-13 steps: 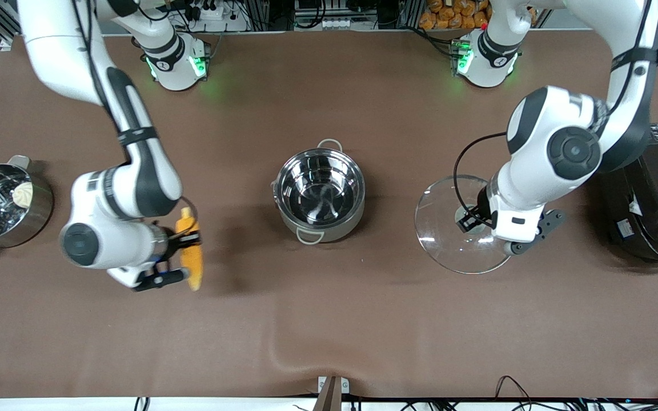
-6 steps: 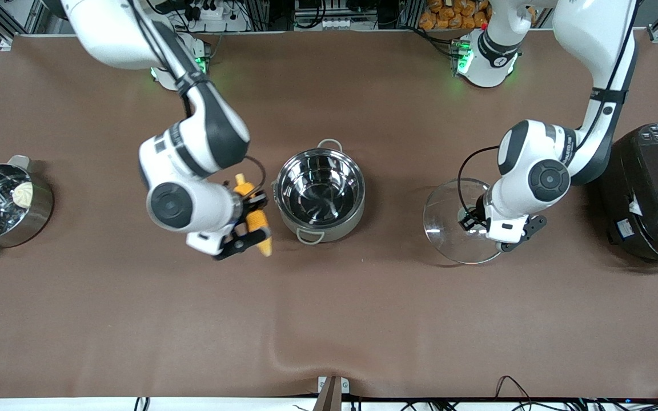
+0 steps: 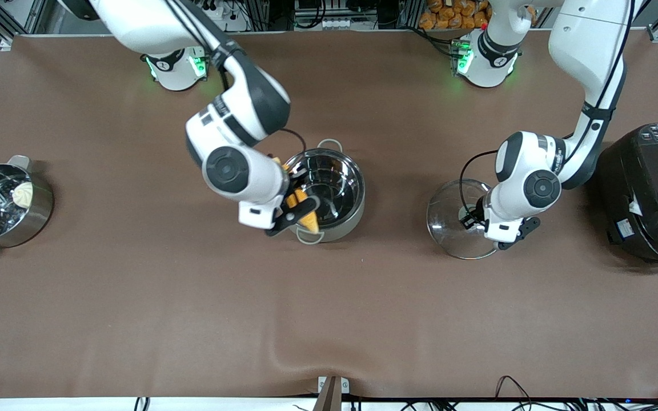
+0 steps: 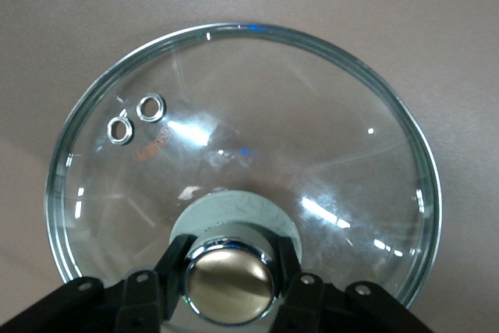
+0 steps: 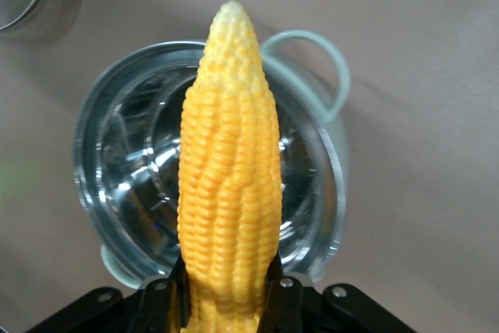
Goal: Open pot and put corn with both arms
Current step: 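Carry the corn over the open pot with the right gripper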
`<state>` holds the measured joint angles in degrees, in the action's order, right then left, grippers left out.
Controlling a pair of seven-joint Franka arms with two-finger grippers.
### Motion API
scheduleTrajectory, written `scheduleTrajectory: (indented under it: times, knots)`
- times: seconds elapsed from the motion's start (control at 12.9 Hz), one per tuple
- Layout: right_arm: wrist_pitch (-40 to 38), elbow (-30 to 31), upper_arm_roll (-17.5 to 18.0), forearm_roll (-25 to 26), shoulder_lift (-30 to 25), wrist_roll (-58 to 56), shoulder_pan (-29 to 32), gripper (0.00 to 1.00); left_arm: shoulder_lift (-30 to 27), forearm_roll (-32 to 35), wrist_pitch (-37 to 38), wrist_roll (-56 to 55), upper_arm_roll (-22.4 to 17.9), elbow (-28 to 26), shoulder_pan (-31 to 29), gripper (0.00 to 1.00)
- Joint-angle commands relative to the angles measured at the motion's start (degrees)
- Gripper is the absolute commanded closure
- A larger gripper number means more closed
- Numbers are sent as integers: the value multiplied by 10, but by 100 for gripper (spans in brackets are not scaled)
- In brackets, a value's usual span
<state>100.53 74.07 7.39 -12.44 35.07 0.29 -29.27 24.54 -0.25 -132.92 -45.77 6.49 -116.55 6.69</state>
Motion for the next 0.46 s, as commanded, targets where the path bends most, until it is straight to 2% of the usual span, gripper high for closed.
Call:
scheduleTrajectory:
  times: [0.0,0.08,0.15,0.23,0.39]
  knots:
    - [5,-3,-3,12,13,11,-22,100,-17,-1,-12,8,6,-18,-7,100]
    - [7,-3,-4,13,18,12,-25,100,-16,-1,-13,8,6,-18,-7,100]
    - [17,-2,-4,18,23,12,-30,100,-13,-1,-12,7,6,-18,-7,95]
    - [23,0,-4,26,27,13,-38,100,-12,-2,-12,7,6,-18,-7,71]
    - [24,12,-4,45,32,51,-47,100,-11,-2,-11,0,5,-14,-7,0]
